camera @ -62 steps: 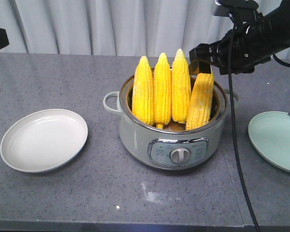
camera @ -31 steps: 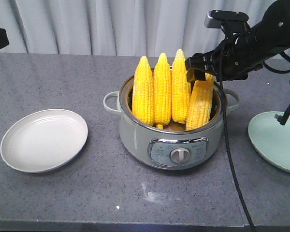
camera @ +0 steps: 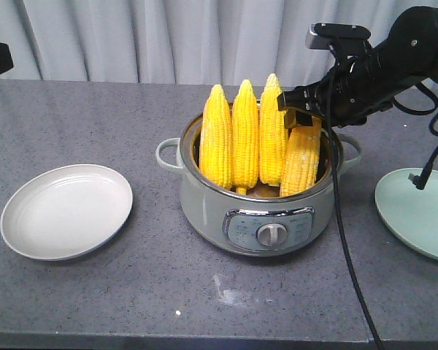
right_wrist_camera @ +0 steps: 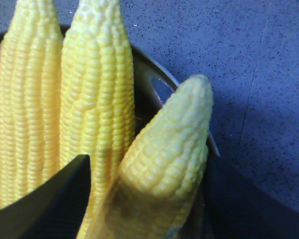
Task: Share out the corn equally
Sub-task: 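Close the right gripper on the cob and lift it out, then reach the left gripper over the pot to the nearest corn cob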
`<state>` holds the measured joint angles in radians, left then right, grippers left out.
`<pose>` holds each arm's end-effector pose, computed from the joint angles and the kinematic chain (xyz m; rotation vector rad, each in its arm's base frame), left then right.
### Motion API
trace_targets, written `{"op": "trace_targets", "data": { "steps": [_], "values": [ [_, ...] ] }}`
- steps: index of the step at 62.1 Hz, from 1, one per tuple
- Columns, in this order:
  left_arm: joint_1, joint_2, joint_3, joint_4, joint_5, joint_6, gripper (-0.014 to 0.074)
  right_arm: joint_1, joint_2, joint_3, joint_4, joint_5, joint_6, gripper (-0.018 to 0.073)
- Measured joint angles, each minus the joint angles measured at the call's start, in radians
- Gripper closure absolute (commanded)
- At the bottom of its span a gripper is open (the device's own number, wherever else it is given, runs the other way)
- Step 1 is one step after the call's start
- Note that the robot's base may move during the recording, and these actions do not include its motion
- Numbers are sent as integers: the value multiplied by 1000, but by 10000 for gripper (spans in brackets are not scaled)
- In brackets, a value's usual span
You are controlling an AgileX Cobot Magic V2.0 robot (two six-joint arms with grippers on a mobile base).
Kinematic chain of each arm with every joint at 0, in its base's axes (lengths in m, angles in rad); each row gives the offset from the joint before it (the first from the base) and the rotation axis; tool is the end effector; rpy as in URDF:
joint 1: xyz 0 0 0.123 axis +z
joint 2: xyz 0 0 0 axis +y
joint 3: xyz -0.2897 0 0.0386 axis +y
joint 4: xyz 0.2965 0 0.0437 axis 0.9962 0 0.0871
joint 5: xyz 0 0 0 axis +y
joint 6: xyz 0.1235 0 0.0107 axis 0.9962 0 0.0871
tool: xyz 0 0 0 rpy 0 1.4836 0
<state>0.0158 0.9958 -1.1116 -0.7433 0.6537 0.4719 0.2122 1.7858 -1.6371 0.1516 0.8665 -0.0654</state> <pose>0.2726 -0.0468 0.4302 0.1291 1.8782 -0.4961 0.4599 0.1137 0.2989 -0.2719 2.4864 0.2462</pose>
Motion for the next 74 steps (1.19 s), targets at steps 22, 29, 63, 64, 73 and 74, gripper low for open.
{"op": "trace_targets", "data": {
  "steps": [22, 29, 63, 64, 73, 74],
  "values": [
    [0, 0, 0, 0, 8, 1, 108, 0, -5, -10, -1, 19, -6, 568],
    [0, 0, 0, 0, 18, 4, 108, 0, -41, -53, -1, 39, -18, 568],
    [-111, 181, -218, -94, 89, 82, 108, 0, -451, -290, -86, 72, -41, 568],
    [-123, 198, -238, -95, 93, 82, 108, 0, -457, -290, -93, 75, -41, 568],
    [-223, 347, -391, -91, 102, 79, 108, 0, -500, -291, -173, 102, -41, 566],
    [-231, 360, -403, -89, 102, 77, 108, 0, -501, -291, -178, 105, -41, 566]
  ]
}}
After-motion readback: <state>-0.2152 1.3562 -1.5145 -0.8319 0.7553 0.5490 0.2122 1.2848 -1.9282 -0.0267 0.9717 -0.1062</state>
